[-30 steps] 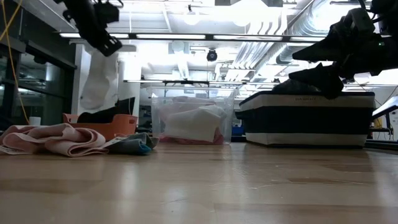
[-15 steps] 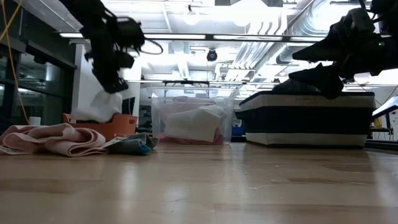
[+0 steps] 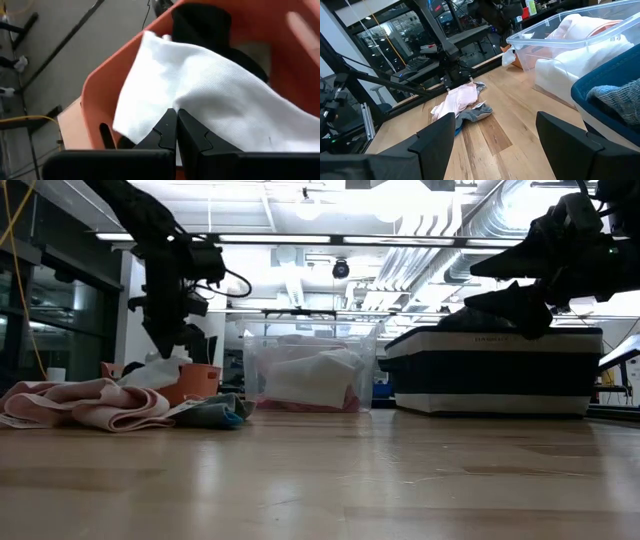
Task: Pick & Place Cloths
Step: Put the white sock into the orange bin
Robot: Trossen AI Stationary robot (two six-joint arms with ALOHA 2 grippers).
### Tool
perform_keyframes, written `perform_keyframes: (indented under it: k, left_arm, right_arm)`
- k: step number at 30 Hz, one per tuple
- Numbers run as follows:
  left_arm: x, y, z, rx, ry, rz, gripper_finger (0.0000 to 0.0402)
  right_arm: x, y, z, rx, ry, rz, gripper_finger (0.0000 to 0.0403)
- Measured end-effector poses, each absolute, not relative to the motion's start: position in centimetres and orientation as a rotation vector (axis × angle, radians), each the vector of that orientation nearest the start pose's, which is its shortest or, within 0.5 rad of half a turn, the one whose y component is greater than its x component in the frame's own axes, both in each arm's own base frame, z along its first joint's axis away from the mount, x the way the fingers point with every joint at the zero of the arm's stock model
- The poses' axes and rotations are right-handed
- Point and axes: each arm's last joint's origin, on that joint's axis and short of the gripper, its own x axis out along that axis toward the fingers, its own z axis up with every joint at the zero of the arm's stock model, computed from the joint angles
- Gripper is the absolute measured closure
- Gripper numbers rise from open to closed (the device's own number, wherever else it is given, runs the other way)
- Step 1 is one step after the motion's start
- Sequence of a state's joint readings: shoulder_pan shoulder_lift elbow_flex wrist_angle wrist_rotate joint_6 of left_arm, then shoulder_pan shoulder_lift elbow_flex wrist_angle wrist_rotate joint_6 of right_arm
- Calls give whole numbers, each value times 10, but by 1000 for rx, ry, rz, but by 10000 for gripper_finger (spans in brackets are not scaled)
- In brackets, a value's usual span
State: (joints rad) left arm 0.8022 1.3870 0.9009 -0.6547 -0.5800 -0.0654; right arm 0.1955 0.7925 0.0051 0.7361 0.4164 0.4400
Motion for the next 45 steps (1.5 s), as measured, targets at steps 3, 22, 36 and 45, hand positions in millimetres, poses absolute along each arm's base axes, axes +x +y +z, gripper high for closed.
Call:
perform_keyframes:
  k: [3, 22, 36, 45]
  left_arm:
    - [160, 197, 221, -202, 1162, 1266, 401]
    - [127, 164, 313, -9, 634, 1458, 401]
    - [125, 162, 348, 149, 376, 1537, 401]
    - [144, 160, 332, 274, 354, 1486, 401]
  right_arm:
    - [144, 17, 155, 423, 0, -228, 133]
    - [144, 17, 155, 423, 0, -228, 133]
    - [144, 17, 155, 422, 0, -228, 133]
    - [144, 17, 155, 422, 0, -228, 133]
